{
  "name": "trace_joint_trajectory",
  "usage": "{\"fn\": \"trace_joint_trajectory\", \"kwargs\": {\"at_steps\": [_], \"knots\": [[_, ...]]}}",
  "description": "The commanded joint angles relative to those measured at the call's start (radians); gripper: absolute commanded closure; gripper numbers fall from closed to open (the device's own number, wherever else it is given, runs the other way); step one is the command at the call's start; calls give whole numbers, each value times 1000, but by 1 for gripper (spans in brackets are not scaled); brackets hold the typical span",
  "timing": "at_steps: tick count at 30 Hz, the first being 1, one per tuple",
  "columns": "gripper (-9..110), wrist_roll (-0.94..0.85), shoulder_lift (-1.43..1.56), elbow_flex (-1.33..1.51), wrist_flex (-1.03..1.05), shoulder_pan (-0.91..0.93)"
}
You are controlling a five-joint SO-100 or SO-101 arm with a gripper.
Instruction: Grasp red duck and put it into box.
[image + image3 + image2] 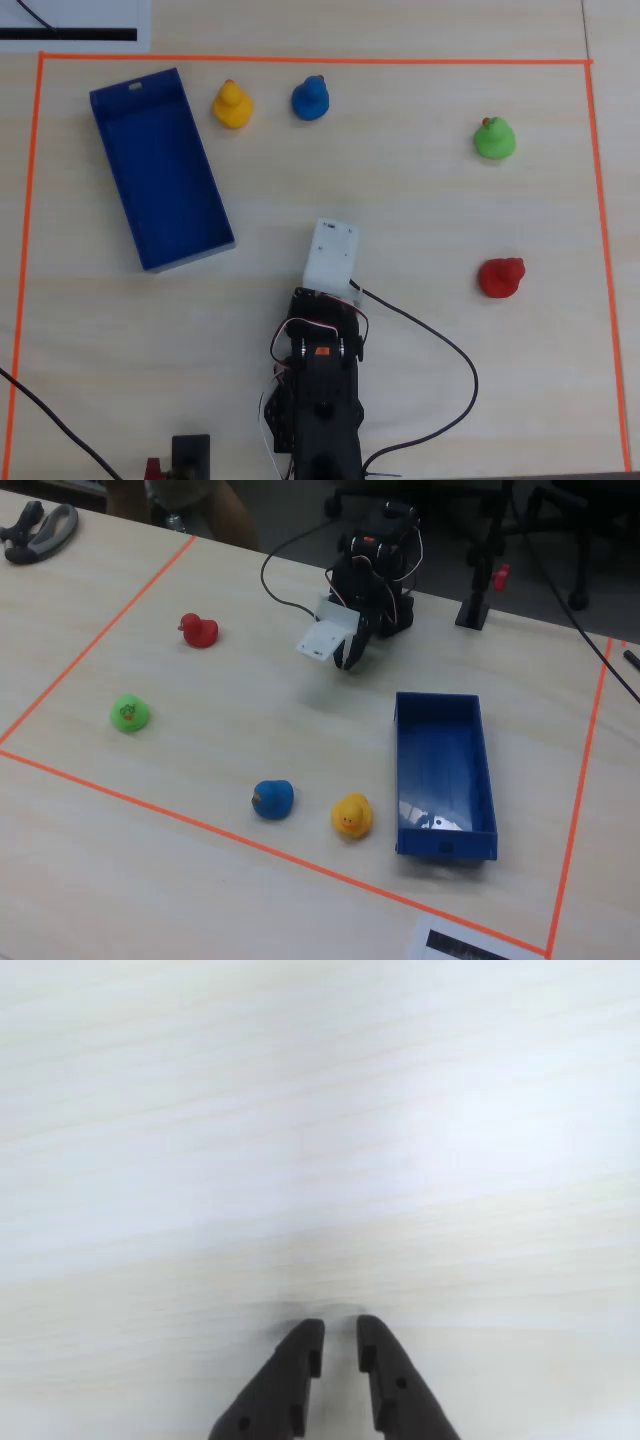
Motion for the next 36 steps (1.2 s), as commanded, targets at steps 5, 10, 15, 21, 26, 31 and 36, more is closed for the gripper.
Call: {"fn": "trace_joint_trajectory", "kwargs": {"at_steps": [5, 10, 15, 21, 26, 31, 36], "knots": [[101, 5, -2, -3, 21, -9], [101, 3, -2, -3, 21, -14], [97, 5, -60, -12, -94, 75], [87, 9, -267, -210, -196, 225], [72, -25, -465, -446, -284, 403], [70, -81, -634, -676, -295, 577], [69, -106, -813, -917, -261, 733]]}}
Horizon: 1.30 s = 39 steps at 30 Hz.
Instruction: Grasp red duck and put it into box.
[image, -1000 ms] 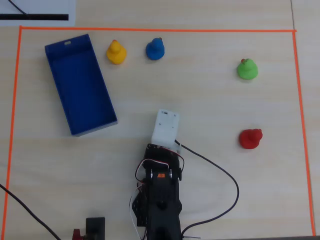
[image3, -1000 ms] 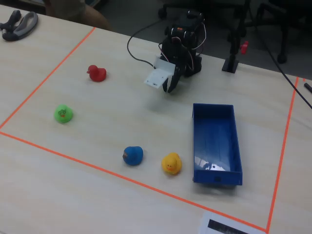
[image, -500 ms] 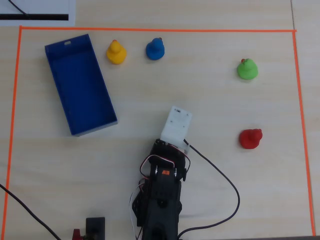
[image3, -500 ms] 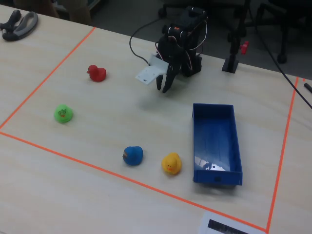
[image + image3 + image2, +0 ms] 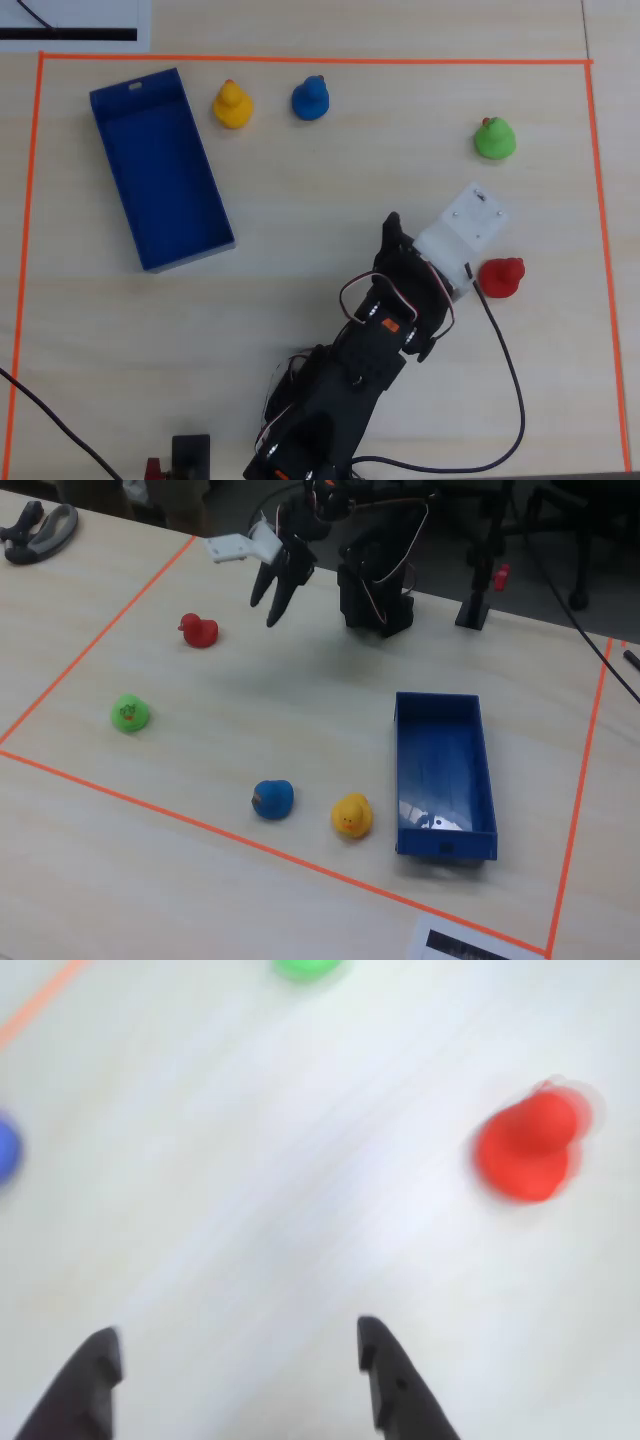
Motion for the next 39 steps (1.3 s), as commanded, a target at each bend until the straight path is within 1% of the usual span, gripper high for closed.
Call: {"fn": "trace_joint_trajectory", "kwargs": {"at_steps": [1, 4, 7, 12, 15, 17, 18, 19, 21, 25, 30, 35, 39], "knots": [[68, -26, -127, -179, 20, 97], [68, -46, -212, -321, 37, 201], [68, -57, -313, -431, -3, 293], [67, -94, -446, -430, -167, 396], [64, -95, -514, -417, -241, 423], [54, -110, -563, -434, -233, 431], [54, -117, -589, -440, -232, 433], [58, -118, -615, -443, -238, 433], [60, -123, -664, -443, -261, 433], [58, -130, -739, -416, -307, 436], [57, -152, -865, -390, -486, 462], [57, -183, -1002, -425, -598, 500], [57, -216, -1043, -382, -657, 512]]}}
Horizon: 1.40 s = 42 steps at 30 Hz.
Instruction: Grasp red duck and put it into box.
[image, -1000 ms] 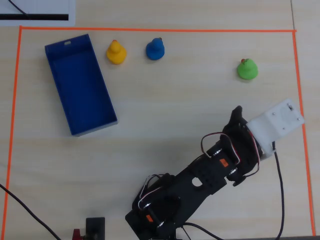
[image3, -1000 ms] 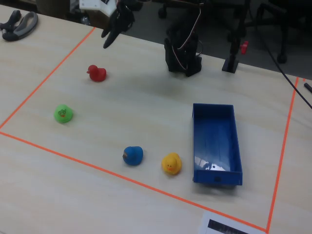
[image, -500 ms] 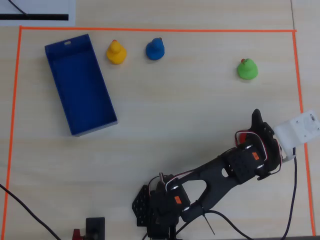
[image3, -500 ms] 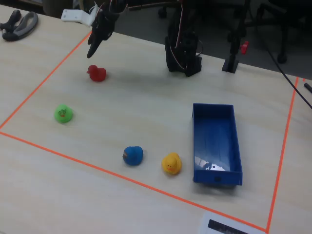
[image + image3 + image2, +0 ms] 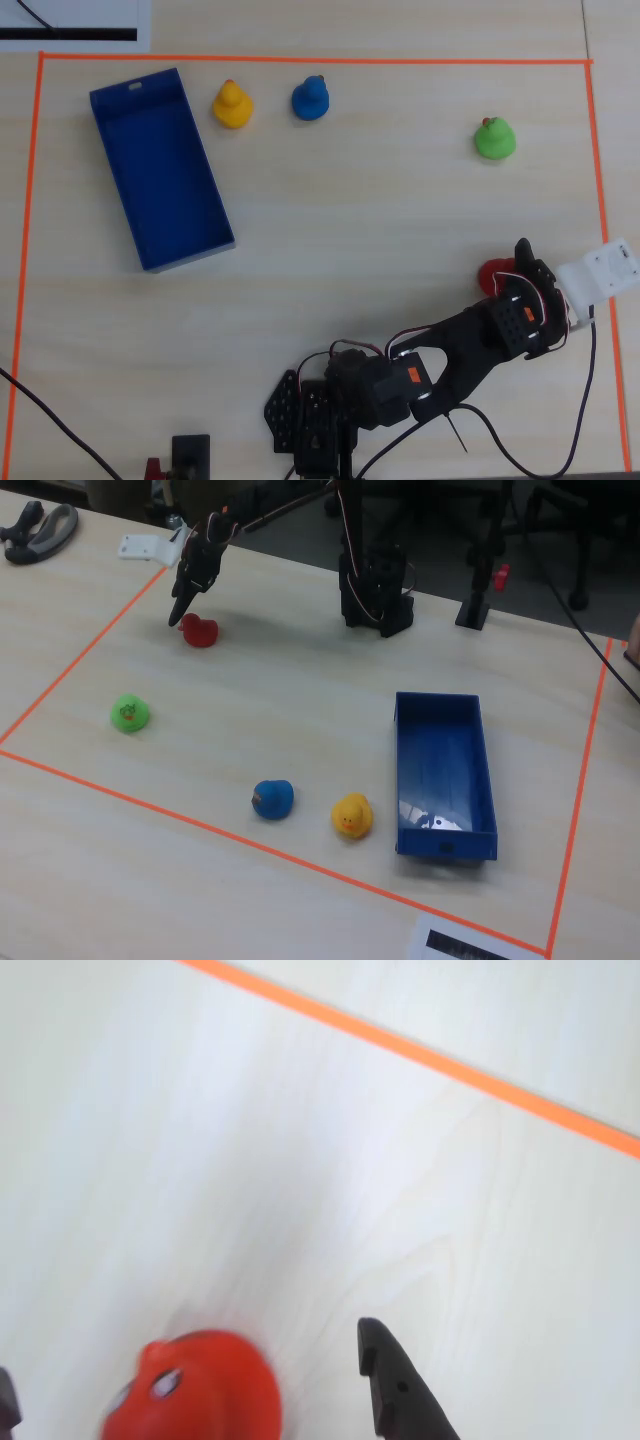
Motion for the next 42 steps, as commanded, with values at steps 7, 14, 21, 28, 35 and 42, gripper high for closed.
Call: {"fn": "trace_joint_trajectory", "kwargs": {"at_steps": [7, 14, 21, 28, 35, 42], "knots": [[57, -91, 17, 187, -183, 25], [57, -107, 54, 322, -242, 8], [57, -71, 58, 310, -230, -9], [67, -8, 83, 259, -137, -43], [101, 31, 107, 253, -83, -67], [101, 106, 163, 219, -41, -75]]}}
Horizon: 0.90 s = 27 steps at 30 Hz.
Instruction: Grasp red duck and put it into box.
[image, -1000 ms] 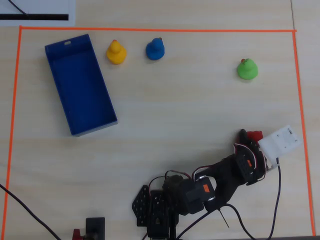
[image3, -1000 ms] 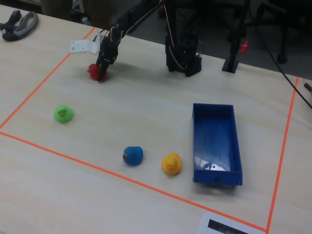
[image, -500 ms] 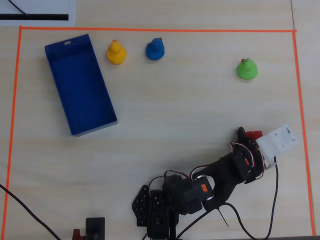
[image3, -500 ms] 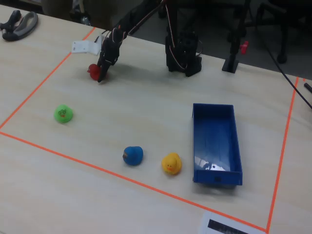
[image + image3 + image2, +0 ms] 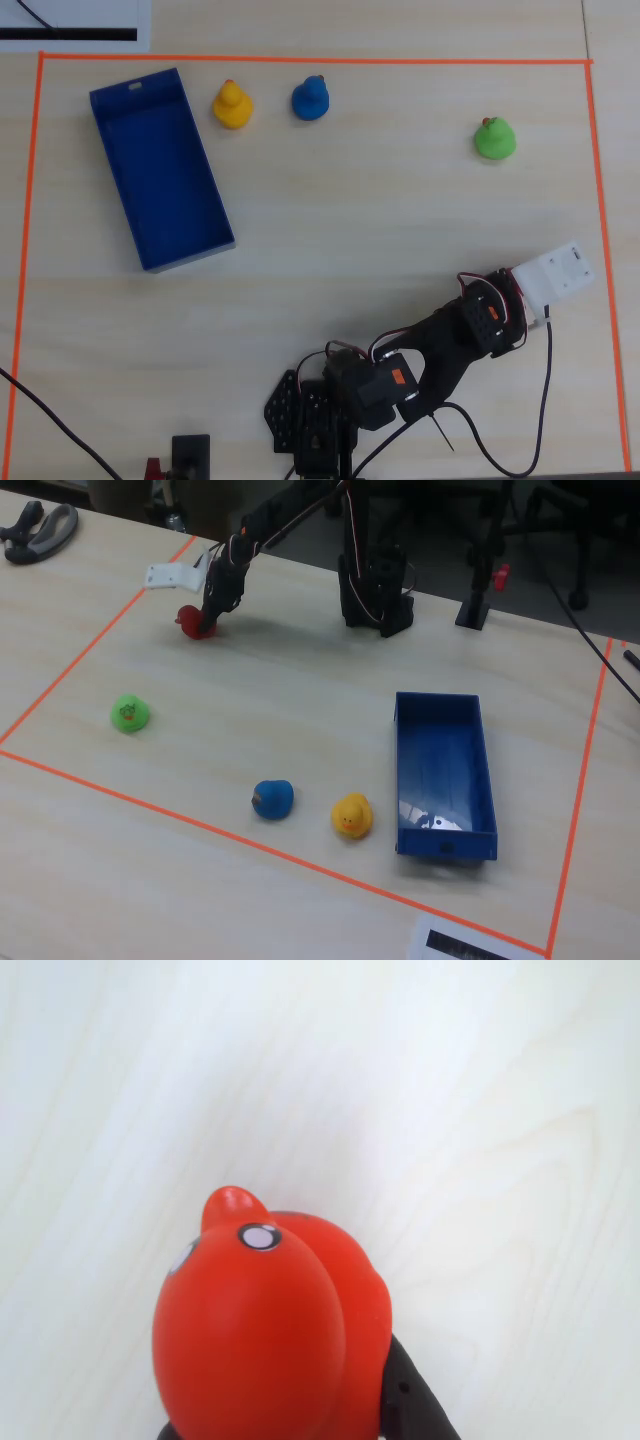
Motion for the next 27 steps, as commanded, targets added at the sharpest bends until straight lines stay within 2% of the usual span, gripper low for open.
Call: {"fn": "trace_joint_trajectory", "kwargs": {"at_steps": [1, 9, 14, 18, 22, 27], "knots": [[101, 58, 86, -81, 64, -15], [101, 181, 279, -287, 400, -115], [101, 275, 472, -370, 627, -281], [101, 374, 623, -419, 830, -511], [101, 528, 680, -453, 979, -816], [101, 756, 641, -454, 1023, -1172]]}}
